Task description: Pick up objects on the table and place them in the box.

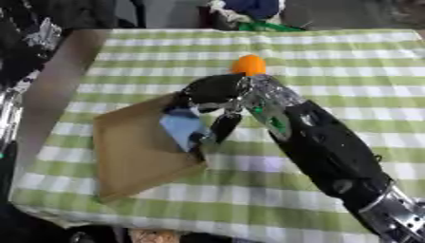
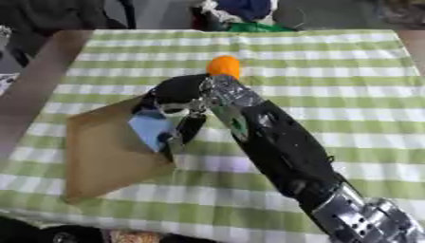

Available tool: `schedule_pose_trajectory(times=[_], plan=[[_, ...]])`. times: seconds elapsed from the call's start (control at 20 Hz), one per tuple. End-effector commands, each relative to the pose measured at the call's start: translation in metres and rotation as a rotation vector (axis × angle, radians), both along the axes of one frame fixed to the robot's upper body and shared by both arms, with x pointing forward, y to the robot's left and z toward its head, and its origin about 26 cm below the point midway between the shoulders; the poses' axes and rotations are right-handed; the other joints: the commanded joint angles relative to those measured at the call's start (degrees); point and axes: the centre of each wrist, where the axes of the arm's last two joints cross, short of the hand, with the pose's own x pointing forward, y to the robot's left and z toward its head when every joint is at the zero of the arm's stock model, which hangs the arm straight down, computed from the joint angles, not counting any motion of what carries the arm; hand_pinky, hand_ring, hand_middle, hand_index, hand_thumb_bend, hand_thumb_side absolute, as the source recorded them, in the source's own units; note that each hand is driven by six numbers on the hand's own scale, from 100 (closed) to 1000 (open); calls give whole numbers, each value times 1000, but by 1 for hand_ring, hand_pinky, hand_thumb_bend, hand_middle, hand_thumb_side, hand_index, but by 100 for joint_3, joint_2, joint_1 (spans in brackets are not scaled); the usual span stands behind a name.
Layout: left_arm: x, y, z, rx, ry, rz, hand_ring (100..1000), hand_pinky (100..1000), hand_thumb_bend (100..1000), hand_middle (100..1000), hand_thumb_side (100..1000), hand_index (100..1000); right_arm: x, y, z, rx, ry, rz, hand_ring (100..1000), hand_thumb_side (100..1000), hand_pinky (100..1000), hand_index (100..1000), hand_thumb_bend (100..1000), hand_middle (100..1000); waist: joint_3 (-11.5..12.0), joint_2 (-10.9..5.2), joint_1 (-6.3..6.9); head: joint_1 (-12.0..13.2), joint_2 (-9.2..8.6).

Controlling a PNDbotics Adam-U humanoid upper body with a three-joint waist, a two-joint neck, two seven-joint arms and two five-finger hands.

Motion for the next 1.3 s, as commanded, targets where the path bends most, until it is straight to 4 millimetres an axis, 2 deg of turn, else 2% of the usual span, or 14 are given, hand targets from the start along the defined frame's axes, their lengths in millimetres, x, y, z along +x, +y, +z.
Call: schedule_pose_trajectory(times=[0.05,0.15,0.3,0.5,0.65,0.85,1.1,1.3], plan=[[0,0,12,11,-32,-9,503,468,383,513,486,765,-10,11,18,-38,-72,110,867,317,887,985,171,695,14,-76,14,-19,28],[0,0,12,12,-33,-10,503,468,383,513,486,765,-15,15,23,-34,-89,143,871,321,887,985,178,717,16,-78,14,-28,28],[0,0,12,14,-32,-10,503,468,383,513,487,766,-22,20,28,-34,-103,183,883,376,892,989,209,796,8,-81,16,-32,28],[0,0,12,15,-33,-10,503,468,384,513,486,766,-29,24,34,-17,-110,224,888,485,896,998,285,890,-18,-83,15,-21,28],[0,0,12,16,-33,-10,503,469,383,514,486,766,-31,24,36,-11,-107,231,892,563,899,1000,331,931,-32,-82,14,-24,28],[0,1,12,15,-34,-7,503,468,384,514,487,767,-30,22,35,-10,-100,224,896,612,901,1000,368,970,-60,-72,18,-15,28],[0,2,12,15,-35,-4,503,468,383,514,488,767,-26,16,35,-7,-95,194,891,600,897,1000,356,975,-96,-58,23,9,28],[0,4,12,15,-34,2,503,468,383,514,487,767,-18,1,43,48,-104,142,878,560,891,1000,330,953,-140,-68,24,53,28]])
